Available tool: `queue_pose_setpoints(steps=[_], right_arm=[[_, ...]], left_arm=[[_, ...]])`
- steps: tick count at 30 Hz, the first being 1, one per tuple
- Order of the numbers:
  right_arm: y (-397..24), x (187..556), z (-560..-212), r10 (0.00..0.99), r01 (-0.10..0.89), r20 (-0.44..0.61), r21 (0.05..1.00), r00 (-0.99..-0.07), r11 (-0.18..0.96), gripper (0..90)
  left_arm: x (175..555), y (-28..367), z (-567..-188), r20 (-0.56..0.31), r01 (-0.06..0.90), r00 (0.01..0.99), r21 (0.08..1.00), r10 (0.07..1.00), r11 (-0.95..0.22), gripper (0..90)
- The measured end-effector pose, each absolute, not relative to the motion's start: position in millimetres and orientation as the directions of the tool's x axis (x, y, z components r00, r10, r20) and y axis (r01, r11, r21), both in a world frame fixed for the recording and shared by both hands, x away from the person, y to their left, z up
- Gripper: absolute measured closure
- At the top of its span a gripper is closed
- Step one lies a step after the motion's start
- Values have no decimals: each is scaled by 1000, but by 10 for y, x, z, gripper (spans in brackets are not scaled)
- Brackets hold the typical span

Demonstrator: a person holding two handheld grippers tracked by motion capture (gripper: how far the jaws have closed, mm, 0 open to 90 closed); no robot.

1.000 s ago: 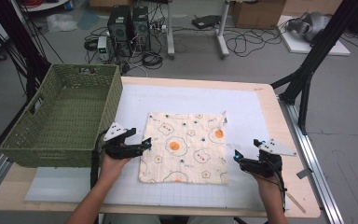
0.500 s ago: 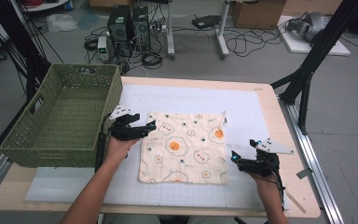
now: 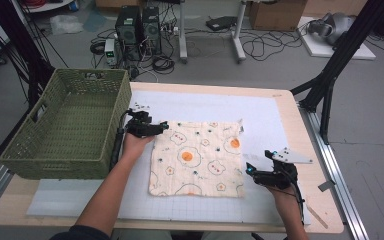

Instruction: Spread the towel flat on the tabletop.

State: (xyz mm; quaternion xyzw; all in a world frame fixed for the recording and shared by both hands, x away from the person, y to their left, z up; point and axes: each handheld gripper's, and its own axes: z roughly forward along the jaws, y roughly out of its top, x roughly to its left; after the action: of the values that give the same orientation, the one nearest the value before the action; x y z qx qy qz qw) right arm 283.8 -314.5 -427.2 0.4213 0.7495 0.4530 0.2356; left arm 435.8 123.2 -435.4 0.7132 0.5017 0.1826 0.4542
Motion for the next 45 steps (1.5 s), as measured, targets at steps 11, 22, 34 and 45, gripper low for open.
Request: queue_pose_setpoints(steps=[11, 22, 34, 45], right_arm=[[-3166, 2846, -4281, 848, 424, 44, 879, -528, 218, 140], [-3092, 3023, -4285, 848, 449, 63, 868, -527, 215, 148], [-2810, 3832, -4208, 842, 517, 14, 795, -540, 318, 288], [-2571, 4349, -4442, 863, 618, 8, 701, -505, 355, 350]], left_arm=[[4438, 1121, -4516, -105, 575, 432, 797, 896, -184, 401], [4409, 1105, -4508, -62, 557, 471, 794, 880, -242, 826], [4416, 1174, -4507, -131, 588, 439, 790, 889, -174, 865], [4414, 1229, -4482, -195, 596, 439, 794, 877, -122, 865]])
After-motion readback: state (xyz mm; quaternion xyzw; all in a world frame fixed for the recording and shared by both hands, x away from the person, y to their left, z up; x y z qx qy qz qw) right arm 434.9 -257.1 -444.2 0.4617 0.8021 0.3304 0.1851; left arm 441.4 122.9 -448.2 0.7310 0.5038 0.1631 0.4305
